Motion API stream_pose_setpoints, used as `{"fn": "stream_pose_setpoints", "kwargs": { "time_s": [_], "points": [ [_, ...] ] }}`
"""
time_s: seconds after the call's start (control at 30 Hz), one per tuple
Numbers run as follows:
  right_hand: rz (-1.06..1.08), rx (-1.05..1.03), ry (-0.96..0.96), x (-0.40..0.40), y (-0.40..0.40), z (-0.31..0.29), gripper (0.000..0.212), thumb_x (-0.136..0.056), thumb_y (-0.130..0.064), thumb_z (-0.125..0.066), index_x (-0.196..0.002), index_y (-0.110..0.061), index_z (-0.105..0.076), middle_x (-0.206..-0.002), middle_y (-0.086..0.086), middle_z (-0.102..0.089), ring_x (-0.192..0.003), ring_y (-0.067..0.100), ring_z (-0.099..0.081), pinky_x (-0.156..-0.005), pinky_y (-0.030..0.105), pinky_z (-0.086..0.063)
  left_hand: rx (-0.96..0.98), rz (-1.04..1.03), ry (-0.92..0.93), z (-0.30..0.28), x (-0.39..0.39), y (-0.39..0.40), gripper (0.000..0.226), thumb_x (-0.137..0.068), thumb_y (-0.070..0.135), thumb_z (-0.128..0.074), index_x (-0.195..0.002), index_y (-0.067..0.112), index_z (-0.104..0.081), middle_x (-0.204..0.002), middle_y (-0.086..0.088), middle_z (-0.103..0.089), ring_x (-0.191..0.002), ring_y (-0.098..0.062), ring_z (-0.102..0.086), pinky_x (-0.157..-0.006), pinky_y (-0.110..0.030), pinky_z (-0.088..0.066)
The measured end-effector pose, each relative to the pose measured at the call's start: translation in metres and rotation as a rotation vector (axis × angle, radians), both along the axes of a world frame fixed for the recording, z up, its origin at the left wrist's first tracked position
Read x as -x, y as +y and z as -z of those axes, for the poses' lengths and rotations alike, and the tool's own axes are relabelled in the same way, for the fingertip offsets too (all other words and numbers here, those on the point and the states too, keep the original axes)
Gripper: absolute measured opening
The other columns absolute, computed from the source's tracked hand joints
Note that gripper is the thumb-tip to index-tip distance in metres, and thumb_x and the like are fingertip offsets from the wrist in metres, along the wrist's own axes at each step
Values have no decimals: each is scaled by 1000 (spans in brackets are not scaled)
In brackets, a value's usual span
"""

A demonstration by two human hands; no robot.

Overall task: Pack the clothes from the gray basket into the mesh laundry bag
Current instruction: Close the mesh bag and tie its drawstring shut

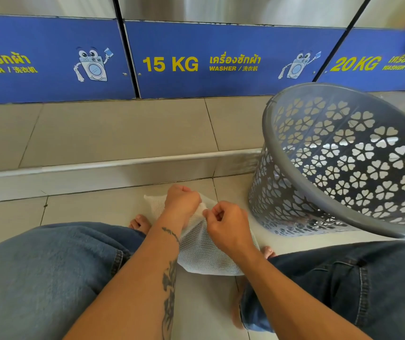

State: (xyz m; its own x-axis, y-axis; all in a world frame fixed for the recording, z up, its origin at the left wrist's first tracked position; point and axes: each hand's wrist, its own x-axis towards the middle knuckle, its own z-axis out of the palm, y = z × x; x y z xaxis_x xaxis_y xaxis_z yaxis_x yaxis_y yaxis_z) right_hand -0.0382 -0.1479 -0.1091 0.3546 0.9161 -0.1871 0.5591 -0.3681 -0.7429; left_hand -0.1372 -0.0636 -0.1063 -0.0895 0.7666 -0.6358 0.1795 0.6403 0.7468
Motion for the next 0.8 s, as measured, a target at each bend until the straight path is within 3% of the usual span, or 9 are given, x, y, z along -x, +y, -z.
{"fn": "stream_pose_setpoints", "kwargs": {
  "time_s": [0.13, 0.23, 0.3, 0.43, 0.63, 0.73, 0.8],
  "points": [
    [65, 62, 72, 5, 5, -1, 22, -88, -24, -67, -70, -12, -66, -61, 1, -65, -53, 11, -55, -56, 29, -51, -21, -14, 2, -1, -2, -2, 27, -74, 1, -63, -94, 19, -58, -91, -1, -61, -76, -15, -54, -66, -30, -46],
    [162, 125, 292, 8, 8, -2, 17, -85, -15, -67, -74, -3, -68, -63, 4, -66, -59, 14, -61, -63, 40, -62, -28, -7, -43, -3, -4, -4, 32, -75, -3, -60, -96, 20, -57, -91, 1, -57, -76, -11, -52, -63, -27, -45],
    [204, 173, 457, 10, 10, -8, 15, -85, -6, -63, -79, 7, -66, -66, 7, -61, -63, 17, -60, -66, 40, -64, -18, -33, -93, -5, -4, -7, 35, -76, -5, -61, -101, 19, -58, -90, 1, -56, -75, -11, -51, -58, -26, -41],
    [265, 340, 774, 4, 11, -21, 7, -80, 2, -61, -85, 1, -66, -73, 11, -55, -66, 20, -53, -80, 48, -61, -15, -104, -133, -3, -1, -6, 36, -77, -2, -65, -104, 20, -59, -96, -1, -60, -79, -14, -57, -59, -27, -45],
    [258, 494, 950, -2, 4, -22, 4, -87, -3, -61, -84, -4, -64, -67, 7, -54, -63, 19, -52, -81, 46, -60, -38, -84, -115, -4, 3, 0, 37, -77, 0, -67, -106, 21, -58, -100, -2, -60, -78, -16, -61, -56, -27, -46],
    [218, 496, 952, -8, 3, -17, 5, -90, -5, -61, -91, -4, -66, -72, 8, -56, -69, 21, -55, -86, 48, -61, -16, -57, -140, -5, 4, 2, 36, -77, -1, -70, -104, 19, -60, -100, -3, -62, -80, -19, -63, -65, -33, -55],
    [153, 473, 882, -14, 3, -12, 6, -92, -6, -62, -93, -5, -68, -77, 8, -60, -74, 22, -58, -85, 48, -61, -17, -40, -151, -4, 7, 4, 32, -77, 0, -72, -103, 17, -63, -98, -3, -64, -79, -16, -62, -64, -30, -53]
  ]
}}
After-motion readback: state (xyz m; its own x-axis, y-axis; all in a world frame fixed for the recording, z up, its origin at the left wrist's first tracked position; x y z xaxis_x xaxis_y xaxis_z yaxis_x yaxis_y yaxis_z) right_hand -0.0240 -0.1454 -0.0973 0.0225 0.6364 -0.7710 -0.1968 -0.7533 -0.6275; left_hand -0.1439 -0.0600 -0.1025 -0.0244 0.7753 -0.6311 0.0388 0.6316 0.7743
